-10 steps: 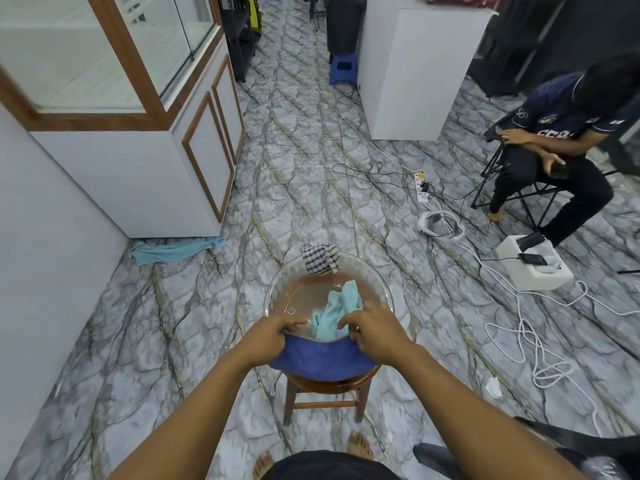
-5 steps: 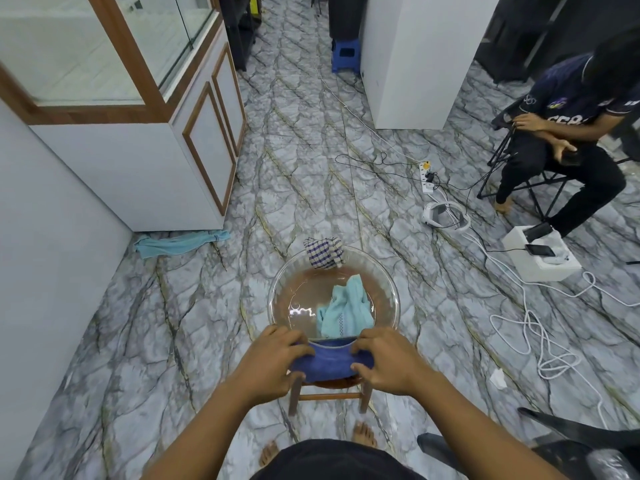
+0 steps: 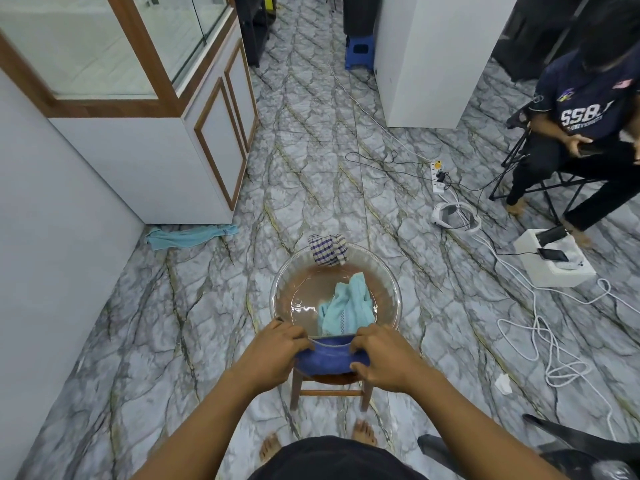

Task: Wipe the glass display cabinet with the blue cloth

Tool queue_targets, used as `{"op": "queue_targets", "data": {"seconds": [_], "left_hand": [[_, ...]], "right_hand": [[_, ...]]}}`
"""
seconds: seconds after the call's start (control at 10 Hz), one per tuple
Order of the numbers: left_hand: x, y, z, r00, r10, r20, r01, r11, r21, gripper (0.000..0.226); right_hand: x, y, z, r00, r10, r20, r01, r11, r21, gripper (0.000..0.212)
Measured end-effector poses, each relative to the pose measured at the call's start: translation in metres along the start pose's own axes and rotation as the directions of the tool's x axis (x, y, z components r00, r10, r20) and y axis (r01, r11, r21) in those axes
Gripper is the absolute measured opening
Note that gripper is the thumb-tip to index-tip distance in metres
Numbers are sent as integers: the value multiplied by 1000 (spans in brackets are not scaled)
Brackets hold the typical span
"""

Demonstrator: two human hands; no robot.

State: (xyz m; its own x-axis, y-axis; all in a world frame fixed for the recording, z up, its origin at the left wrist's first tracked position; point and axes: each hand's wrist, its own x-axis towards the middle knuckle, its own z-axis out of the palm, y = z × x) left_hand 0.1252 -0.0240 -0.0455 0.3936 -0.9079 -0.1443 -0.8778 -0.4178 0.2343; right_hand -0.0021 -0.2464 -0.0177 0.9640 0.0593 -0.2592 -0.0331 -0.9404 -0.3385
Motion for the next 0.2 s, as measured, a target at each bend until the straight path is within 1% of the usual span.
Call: {"op": "queue_targets", "data": {"seconds": [0.1, 0.2], "left_hand": [[-4, 8, -1, 998, -40, -56, 37, 998, -44, 40], [-9, 26, -4, 972, -156, -173, 135, 983, -127, 35]], "right_hand": [[0, 0, -1, 1000, -24, -14, 25, 1000, 7, 32], [-2, -2, -2, 998, -20, -60, 23, 998, 61, 30]]}}
